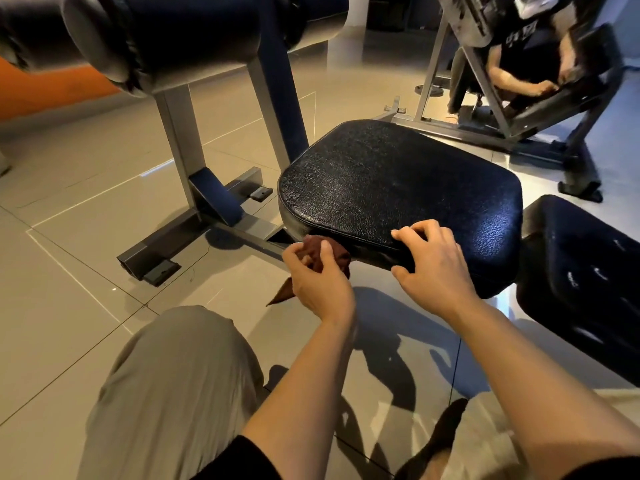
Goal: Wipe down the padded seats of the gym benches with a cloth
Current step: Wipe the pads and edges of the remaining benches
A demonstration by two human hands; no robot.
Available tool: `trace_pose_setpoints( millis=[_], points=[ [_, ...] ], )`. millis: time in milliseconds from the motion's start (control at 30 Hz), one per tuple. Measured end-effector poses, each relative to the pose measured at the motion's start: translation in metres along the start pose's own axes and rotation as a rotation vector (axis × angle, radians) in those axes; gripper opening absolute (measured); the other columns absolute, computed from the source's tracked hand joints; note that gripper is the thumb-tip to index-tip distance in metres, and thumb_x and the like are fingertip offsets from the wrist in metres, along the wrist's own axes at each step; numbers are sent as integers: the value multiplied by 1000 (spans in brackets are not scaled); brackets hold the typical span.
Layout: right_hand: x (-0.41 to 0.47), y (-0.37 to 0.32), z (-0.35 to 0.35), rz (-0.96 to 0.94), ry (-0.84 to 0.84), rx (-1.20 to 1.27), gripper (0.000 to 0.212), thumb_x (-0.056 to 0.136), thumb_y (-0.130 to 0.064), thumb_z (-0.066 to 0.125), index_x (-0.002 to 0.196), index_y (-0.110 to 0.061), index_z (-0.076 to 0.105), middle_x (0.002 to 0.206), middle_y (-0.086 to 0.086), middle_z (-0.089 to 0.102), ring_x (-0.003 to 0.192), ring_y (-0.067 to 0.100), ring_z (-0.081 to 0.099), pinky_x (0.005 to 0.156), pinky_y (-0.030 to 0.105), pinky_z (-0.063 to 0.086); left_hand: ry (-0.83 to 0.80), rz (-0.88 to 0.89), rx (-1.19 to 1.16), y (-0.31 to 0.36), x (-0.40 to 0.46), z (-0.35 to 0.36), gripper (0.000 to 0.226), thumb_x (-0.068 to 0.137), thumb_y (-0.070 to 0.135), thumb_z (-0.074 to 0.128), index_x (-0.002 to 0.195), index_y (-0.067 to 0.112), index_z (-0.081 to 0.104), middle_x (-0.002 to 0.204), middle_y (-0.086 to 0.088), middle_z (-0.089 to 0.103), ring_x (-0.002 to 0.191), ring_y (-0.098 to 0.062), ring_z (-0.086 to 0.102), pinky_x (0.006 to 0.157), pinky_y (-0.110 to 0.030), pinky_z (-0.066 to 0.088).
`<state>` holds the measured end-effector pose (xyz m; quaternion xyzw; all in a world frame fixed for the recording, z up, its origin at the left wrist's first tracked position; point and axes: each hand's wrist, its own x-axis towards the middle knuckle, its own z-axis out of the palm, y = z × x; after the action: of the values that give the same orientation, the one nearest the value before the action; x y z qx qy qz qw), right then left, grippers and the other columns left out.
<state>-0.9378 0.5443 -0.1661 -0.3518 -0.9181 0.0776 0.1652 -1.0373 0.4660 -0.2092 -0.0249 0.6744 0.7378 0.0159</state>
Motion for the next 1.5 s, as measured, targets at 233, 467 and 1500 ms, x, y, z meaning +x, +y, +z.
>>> trace_pose_setpoints(
  millis=[233,467,1500],
  points=[
    [2,3,1,-2,11,0,50,84,-24,68,132,-25,53,130,3,41,118,24,36,97,34,29,-112,44,27,-10,-15,2,37,83,25,73,117,21,59,87,17,59,76,9,57,82,-24,49],
    [4,2,2,11,9,11,50,81,-22,69,129,-24,54,129,2,41,119,25,35,97,35,28,-302,157,85,-9,-28,3,32,82,18,72,112,21,63,90,2,68,83,-13,65,84,-35,53],
    [-4,6,-5,9,-131,89,70,87,-22,66,148,-33,34,152,-2,27,139,19,21,111,35,22,-254,228,105,-1,-23,-1,22,86,22,69,107,19,66,93,2,69,88,-13,64,83,-32,53]
  ],
)
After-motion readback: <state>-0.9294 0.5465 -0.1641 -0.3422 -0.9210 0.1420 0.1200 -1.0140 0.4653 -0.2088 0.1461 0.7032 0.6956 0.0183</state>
